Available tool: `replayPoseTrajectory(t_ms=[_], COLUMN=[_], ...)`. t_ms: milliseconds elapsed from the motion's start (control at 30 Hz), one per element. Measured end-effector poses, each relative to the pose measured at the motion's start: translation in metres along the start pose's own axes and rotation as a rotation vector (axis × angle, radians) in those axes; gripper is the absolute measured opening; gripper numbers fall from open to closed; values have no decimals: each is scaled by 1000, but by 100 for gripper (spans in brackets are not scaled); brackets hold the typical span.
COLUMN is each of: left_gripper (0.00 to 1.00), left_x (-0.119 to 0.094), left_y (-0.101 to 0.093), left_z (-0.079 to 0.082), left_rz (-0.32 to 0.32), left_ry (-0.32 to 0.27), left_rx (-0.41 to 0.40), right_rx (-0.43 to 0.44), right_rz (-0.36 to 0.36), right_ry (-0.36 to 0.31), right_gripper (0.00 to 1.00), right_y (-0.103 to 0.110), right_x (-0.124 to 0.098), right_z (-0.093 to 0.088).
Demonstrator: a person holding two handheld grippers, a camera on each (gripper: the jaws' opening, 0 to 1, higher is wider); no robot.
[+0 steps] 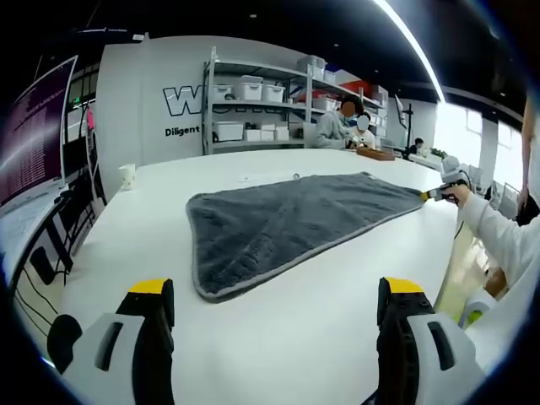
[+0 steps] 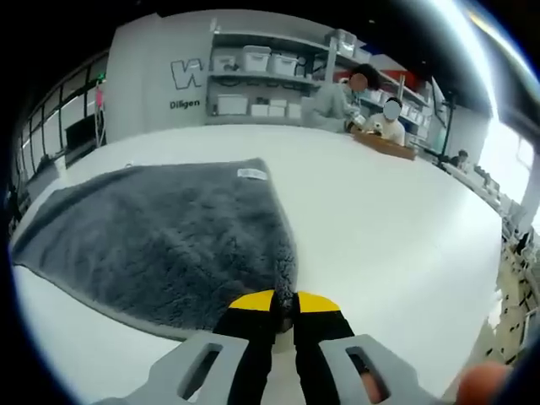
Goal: Open the folded towel by lifting each exposed corner and separating the folded layers until the towel lies flat within the target outline without major curled edges
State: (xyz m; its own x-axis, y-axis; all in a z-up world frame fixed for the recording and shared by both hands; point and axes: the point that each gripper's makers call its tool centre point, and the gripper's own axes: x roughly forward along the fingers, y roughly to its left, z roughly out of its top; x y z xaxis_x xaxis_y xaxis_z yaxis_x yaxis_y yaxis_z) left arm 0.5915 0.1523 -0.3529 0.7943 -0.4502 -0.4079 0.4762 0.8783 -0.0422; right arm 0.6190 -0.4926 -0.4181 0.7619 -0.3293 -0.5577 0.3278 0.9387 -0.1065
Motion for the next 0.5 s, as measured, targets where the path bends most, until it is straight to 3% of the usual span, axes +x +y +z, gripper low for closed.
replayPoseTrajectory(t_ms=[500], left_gripper=[99], left_x=[-2], left_y=[2], left_z=[-1], left_rz=[5], left_ry=[-2], left_rx=[-2], right_rx=[-1], right_rz=[-45], right_ry=[18], right_gripper=[2], right_y=[-22], right_x=[-6], right_z=[-12])
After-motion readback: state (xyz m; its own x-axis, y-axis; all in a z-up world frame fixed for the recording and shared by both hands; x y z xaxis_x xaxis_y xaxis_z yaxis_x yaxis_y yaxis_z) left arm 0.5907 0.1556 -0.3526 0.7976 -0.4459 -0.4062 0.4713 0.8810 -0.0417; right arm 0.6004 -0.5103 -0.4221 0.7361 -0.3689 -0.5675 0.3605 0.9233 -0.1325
